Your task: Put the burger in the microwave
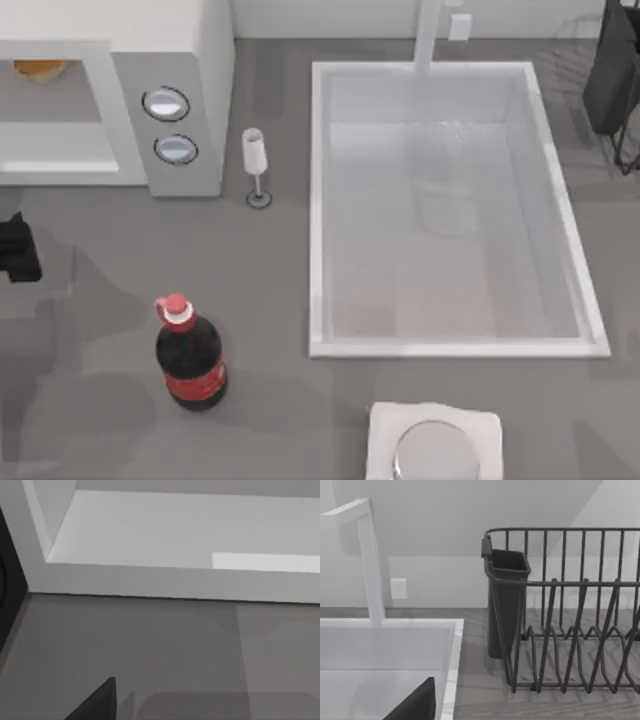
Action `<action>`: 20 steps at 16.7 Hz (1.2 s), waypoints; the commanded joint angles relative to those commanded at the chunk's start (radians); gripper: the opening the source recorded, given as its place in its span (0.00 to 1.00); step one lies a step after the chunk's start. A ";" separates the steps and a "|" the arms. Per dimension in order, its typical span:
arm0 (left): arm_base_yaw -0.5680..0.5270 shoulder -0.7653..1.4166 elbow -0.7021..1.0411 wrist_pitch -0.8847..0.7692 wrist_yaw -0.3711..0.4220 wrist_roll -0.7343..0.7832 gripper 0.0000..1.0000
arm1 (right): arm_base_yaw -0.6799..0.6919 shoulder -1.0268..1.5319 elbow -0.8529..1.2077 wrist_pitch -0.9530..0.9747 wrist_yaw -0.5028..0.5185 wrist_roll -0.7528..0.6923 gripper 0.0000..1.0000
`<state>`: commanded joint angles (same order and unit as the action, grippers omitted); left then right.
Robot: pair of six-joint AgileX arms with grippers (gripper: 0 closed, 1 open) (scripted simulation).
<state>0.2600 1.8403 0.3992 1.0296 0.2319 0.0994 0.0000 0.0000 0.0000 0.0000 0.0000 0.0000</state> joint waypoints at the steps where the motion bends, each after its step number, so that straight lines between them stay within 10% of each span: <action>1: 0.000 0.000 0.000 0.000 0.000 0.000 1.00 | 0.000 0.000 0.000 0.000 0.000 0.000 1.00; 20: -0.005 -0.448 0.156 -0.609 -0.008 -0.004 1.00 | 0.000 0.000 0.000 0.000 0.000 0.000 1.00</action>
<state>0.2551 1.3923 0.5547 0.4203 0.2235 0.0956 0.0000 0.0000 0.0000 0.0000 0.0000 0.0000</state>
